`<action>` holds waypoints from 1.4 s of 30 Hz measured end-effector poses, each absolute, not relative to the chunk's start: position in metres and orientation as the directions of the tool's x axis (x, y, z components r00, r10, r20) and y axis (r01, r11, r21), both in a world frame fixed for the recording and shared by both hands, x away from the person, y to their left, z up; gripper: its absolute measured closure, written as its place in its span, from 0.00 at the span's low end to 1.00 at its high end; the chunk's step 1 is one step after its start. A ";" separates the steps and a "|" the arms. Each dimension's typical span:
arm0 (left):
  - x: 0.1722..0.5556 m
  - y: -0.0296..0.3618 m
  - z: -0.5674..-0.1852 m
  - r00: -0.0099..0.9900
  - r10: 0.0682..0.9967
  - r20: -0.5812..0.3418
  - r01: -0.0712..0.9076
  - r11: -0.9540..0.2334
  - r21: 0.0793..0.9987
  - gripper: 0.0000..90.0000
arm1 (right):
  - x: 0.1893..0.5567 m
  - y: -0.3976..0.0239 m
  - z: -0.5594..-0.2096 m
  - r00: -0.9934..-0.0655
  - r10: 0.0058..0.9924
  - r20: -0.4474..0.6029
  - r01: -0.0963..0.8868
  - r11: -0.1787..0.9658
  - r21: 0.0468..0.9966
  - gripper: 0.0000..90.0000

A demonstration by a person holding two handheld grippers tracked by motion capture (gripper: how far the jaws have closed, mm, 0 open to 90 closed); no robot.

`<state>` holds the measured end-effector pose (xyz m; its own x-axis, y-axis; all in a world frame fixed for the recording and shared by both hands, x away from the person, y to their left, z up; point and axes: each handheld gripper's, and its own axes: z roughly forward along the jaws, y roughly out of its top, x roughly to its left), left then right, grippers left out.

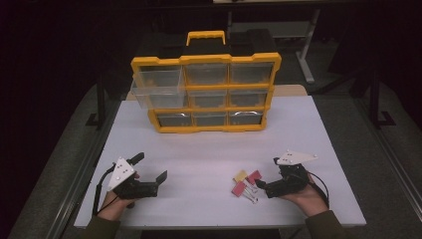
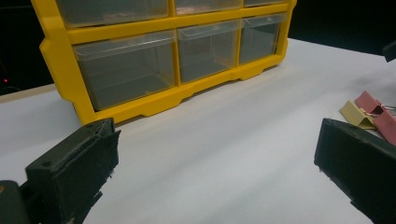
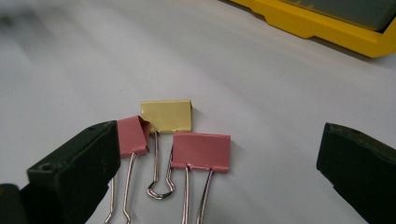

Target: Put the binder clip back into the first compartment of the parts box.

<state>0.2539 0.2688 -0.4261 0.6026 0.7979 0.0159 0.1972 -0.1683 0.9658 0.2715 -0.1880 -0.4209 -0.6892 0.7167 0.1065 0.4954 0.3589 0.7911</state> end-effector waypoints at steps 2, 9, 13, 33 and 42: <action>0.254 0.269 -0.426 0.604 0.797 0.018 0.195 -0.169 0.966 0.00 | 0.273 -0.186 -0.419 -0.689 0.717 0.103 0.497 0.365 0.787 0.00; 0.255 0.269 -0.426 0.602 0.798 0.021 0.192 -0.171 0.966 0.00 | 0.282 -0.182 -0.410 -0.699 0.704 0.122 0.516 0.380 0.768 0.00; 0.254 0.268 -0.427 0.600 0.800 0.007 0.199 -0.157 0.967 0.00 | 0.288 -0.182 -0.405 -0.700 0.699 0.147 0.538 0.380 0.753 0.06; 0.253 0.267 -0.427 0.611 0.791 0.028 0.198 -0.187 0.962 0.00 | 0.311 -0.155 -0.408 -0.733 0.666 0.139 0.582 0.507 0.636 0.18; 0.253 0.266 -0.427 0.610 0.792 0.022 0.197 -0.179 0.964 0.00 | 0.312 -0.148 -0.418 -0.718 0.683 0.132 0.615 0.534 0.581 0.26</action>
<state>0.2527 0.2655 -0.4272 0.6100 0.7921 0.0222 0.1973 -0.1789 0.9639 0.3120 -0.1479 -0.4178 -0.7182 0.6832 0.1320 0.6145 0.5338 0.5808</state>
